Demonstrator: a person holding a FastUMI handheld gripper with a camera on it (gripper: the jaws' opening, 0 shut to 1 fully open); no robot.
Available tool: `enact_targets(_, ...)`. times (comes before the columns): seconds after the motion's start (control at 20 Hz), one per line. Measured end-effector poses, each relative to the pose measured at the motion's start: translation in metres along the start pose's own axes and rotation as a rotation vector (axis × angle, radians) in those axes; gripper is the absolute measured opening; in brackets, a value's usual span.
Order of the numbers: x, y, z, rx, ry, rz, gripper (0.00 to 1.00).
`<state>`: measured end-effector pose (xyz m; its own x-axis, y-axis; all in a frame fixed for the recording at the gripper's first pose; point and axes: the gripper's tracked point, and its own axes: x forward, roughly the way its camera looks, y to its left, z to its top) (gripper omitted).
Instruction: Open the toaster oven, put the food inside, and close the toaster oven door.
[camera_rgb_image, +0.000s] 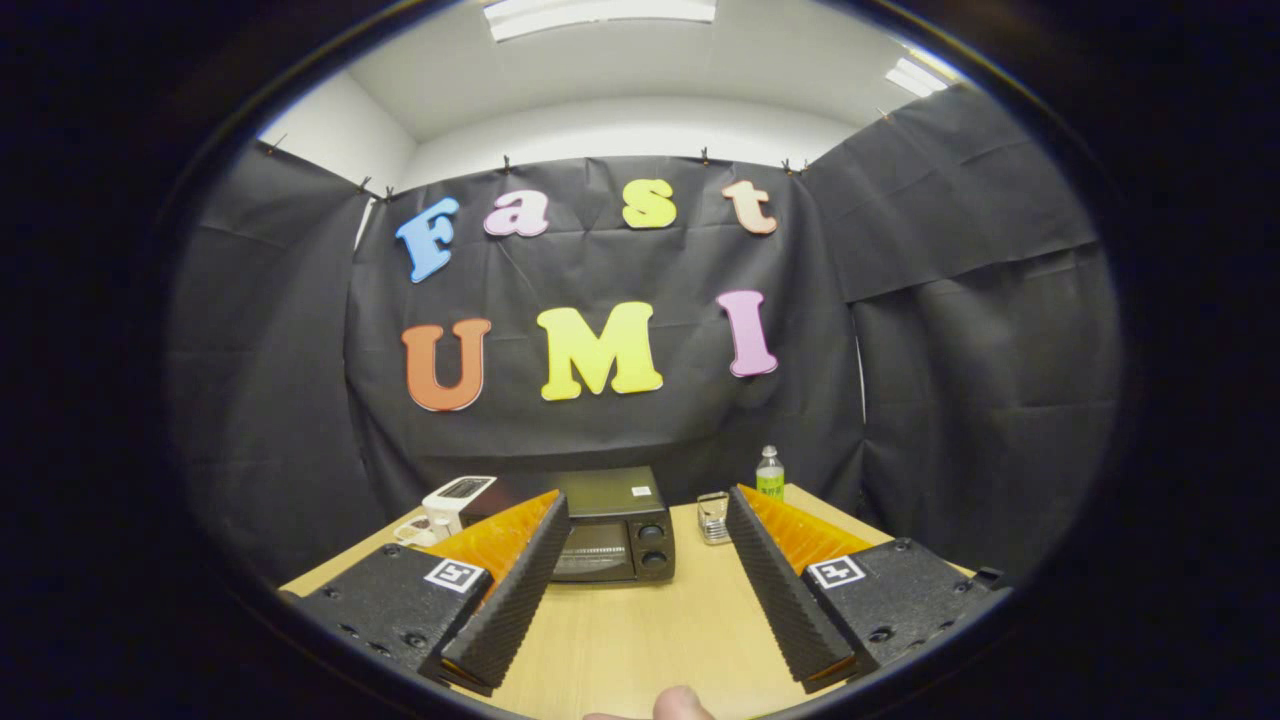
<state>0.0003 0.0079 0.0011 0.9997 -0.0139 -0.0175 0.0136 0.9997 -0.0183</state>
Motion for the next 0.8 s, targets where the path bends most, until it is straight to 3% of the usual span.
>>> enact_targets(0.4, 0.024, 0.024, 0.004, -0.057, 0.01, 0.021, 1.0)
enact_targets(0.8, 0.141, 0.096, -0.003, 0.031, 0.058, 0.088, 1.0)
